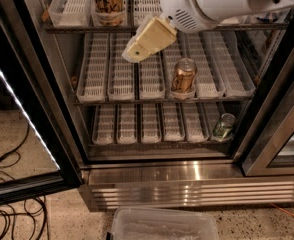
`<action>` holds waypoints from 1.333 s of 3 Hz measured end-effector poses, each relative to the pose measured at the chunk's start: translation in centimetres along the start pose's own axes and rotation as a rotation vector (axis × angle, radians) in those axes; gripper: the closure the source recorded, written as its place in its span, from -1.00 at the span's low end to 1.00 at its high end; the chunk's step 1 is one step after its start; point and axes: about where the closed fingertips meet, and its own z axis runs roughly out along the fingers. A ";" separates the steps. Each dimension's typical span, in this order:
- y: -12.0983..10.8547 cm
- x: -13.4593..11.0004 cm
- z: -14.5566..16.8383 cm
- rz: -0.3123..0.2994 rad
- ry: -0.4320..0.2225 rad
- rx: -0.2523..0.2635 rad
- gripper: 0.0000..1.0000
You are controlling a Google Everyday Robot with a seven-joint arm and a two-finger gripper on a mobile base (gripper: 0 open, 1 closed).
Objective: Pick orange can from top shelf of fridge
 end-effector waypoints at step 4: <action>-0.7 -4.5 1.1 0.161 -0.167 0.165 -1.00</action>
Offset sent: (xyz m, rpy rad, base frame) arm 0.0117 0.0152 0.0054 0.0766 -0.0426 -0.0347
